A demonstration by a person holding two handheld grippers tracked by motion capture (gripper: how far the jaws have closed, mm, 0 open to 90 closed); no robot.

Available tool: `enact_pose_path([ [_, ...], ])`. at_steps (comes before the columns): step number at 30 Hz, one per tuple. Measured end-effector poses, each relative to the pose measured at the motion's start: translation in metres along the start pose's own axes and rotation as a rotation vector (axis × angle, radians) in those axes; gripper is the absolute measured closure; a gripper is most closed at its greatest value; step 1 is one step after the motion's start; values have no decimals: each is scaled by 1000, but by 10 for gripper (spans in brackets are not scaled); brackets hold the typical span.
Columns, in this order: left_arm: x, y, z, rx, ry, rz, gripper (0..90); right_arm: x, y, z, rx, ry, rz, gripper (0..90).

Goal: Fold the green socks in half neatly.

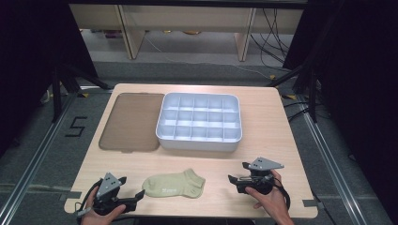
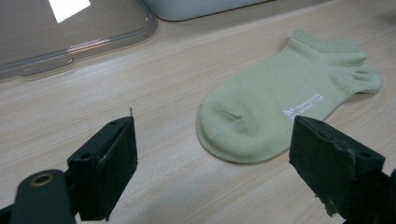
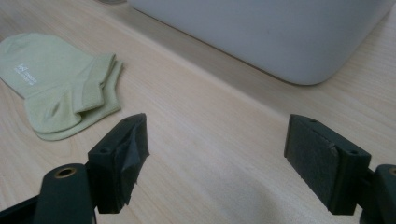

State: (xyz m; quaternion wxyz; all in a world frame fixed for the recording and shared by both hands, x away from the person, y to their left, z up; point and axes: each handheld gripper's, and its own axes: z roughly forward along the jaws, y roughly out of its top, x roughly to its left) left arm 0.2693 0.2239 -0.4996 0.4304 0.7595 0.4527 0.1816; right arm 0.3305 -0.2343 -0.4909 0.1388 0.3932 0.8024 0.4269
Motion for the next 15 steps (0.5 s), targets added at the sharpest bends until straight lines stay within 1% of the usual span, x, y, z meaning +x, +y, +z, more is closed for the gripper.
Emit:
enact_pose_path([
  [1,0,0,0,6,2,-8,147,-2,0,0,-9,-7,-23,229],
  [2,1,0,-1,11,4,0,147,1,0,-1,-4,6,6,232],
  [4,1,0,0,6,4,-8,147,0,0,-2,-4,5,5,233],
  [5,1,0,-1,4,9,-5,147,-2,0,-1,-13,-2,-26,236],
  [7,0,0,-1,-1,10,-13,147,-2,0,-1,-19,-2,-25,245],
  [8,2,0,-2,11,13,2,147,-1,1,-1,-21,13,-17,245],
  [9,2,0,-2,11,13,2,147,-1,1,-1,-21,13,-17,245],
  [10,1,0,-1,0,9,-5,147,3,1,-1,-9,9,8,245],
  [11,1,0,-1,0,9,-5,147,3,1,-1,-9,9,8,245],
  [12,1,0,-1,5,11,-4,147,1,2,0,-11,18,-19,245],
  [13,1,0,-2,8,14,-4,147,4,3,2,-12,25,-28,247],
  [14,0,0,-1,-3,9,-21,147,6,4,3,-7,27,-29,251],
  [15,1,0,-1,1,11,-16,147,7,6,5,-15,30,-51,258],
])
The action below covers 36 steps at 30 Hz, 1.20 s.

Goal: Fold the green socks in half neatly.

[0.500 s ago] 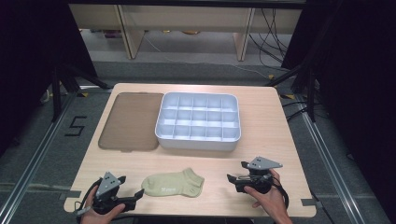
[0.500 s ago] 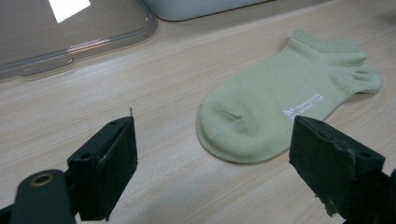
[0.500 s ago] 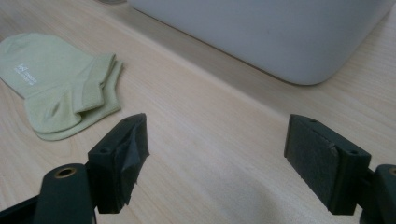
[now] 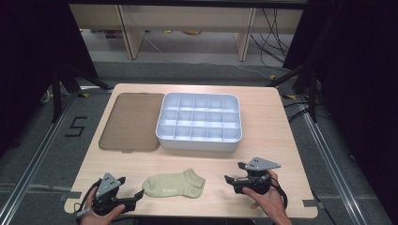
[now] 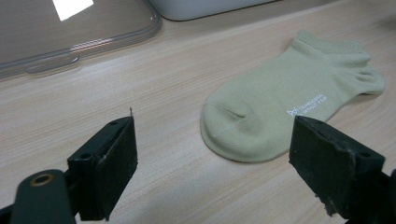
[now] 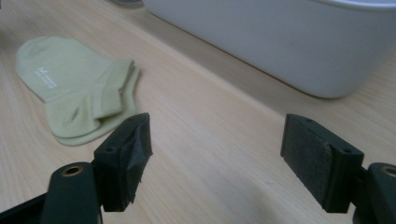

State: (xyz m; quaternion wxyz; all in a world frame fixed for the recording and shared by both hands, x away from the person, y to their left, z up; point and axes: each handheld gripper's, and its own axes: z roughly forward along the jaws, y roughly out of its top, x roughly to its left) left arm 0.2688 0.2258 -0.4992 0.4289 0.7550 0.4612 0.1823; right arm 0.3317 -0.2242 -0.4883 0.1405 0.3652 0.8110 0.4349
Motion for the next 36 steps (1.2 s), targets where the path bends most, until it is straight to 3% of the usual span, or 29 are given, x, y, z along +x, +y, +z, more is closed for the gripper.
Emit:
enact_pose_path([
  [2,0,0,0,4,5,-1,147,4,2,0,9,13,22,264],
  [3,1,0,0,8,3,12,147,7,5,5,-10,21,-27,288],
  [8,0,0,1,15,-2,0,147,19,13,13,2,60,-58,343],
  [11,0,0,1,15,-2,0,147,34,16,27,15,99,-71,392],
  [15,0,0,1,10,0,-9,147,44,21,37,23,102,-84,414],
  [16,0,0,1,12,0,-8,147,49,23,48,40,118,-88,431],
  [22,1,-1,1,27,0,2,147,60,26,67,89,134,-102,459],
  [25,1,0,0,45,8,28,148,62,26,75,118,134,-115,466],
  [26,1,0,0,45,8,28,148,62,26,75,118,134,-115,466],
  [27,0,-1,2,31,3,-1,148,63,25,78,135,140,-105,474],
  [29,1,0,1,37,5,6,148,62,25,80,136,133,-114,481],
  [31,0,-1,2,29,6,-11,148,62,25,81,137,132,-111,489],
  [36,1,0,3,44,4,14,148,61,22,85,162,109,-142,534],
])
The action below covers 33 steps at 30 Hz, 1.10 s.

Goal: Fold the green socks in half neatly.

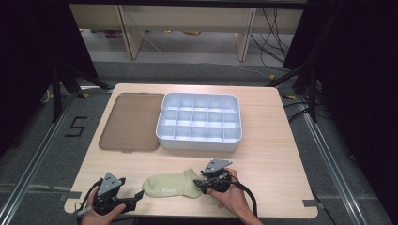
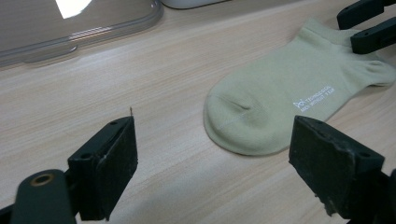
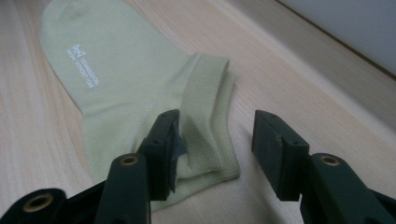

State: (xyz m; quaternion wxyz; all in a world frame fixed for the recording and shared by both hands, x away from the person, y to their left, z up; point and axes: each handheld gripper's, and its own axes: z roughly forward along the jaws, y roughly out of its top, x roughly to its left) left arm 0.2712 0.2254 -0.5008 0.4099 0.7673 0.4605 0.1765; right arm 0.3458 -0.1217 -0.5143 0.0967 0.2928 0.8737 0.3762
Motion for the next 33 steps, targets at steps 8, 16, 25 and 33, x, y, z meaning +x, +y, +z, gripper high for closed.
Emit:
enact_pose_path([
  [8,0,-1,-1,-12,-4,-5,148,-2,-4,-1,-24,52,20,747],
  [16,0,0,-2,-11,-7,0,148,-5,-3,-17,-43,129,-15,818],
  [25,-2,0,-2,-15,-12,-13,149,-28,-11,-58,-50,161,-37,821],
  [33,-4,3,1,-16,-59,3,155,-51,-28,-69,16,173,-21,821],
])
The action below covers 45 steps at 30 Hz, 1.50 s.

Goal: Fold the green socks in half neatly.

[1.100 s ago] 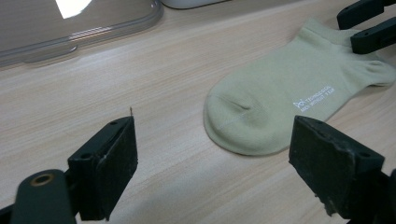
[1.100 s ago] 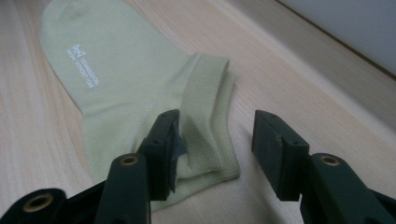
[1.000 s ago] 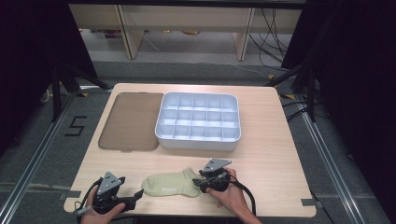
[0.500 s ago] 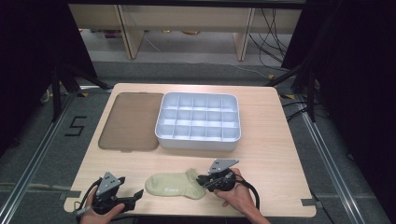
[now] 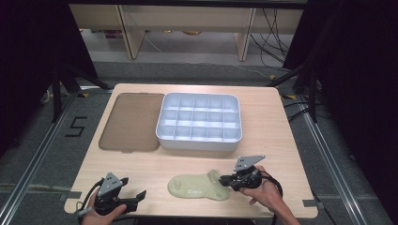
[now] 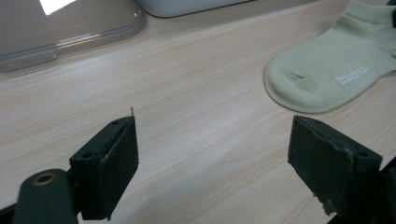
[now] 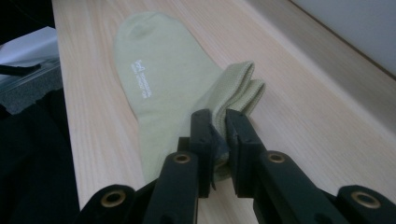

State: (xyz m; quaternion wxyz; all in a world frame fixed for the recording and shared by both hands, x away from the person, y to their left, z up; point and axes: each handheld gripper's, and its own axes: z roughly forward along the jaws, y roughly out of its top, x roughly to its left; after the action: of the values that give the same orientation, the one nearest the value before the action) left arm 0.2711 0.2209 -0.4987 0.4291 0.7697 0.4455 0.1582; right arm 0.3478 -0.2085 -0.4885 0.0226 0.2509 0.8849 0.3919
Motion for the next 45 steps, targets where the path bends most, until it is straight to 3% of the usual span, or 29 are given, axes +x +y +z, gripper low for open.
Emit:
enact_pose_path([
  [4,-9,2,10,8,-21,-16,157,-9,-4,-2,14,-11,29,820],
  [7,-15,7,15,14,-32,1,166,-12,-6,-1,21,-26,21,817],
  [8,-19,13,21,41,-50,46,175,-12,-7,1,37,-44,27,811],
  [15,-36,29,48,78,-101,51,214,-10,-9,4,69,-92,-6,790],
  [18,-47,37,64,95,-126,70,214,-9,-9,4,70,-91,-7,775],
  [23,-52,41,74,115,-130,79,235,-11,-8,3,67,-97,-7,730],
  [24,-55,42,78,138,-137,85,275,-11,-7,2,51,-107,4,684],
  [31,-63,43,88,172,-135,129,339,-7,-2,-6,-2,-151,-4,675],
  [33,-65,44,90,178,-137,115,348,-6,-1,-6,-7,-149,-7,675],
  [34,-64,46,91,176,-136,134,355,-5,-1,-7,-8,-150,-8,675],
  [35,-65,47,93,181,-131,119,369,-4,-1,-5,-17,-152,-9,670],
  [36,-64,49,94,188,-135,138,376,-4,-1,-4,-19,-149,-13,666],
  [43,-67,49,104,211,-118,141,432,-2,0,-2,-21,-128,-28,654],
  [45,-67,50,103,213,-124,163,517,-2,0,-3,-36,-137,-40,653],
])
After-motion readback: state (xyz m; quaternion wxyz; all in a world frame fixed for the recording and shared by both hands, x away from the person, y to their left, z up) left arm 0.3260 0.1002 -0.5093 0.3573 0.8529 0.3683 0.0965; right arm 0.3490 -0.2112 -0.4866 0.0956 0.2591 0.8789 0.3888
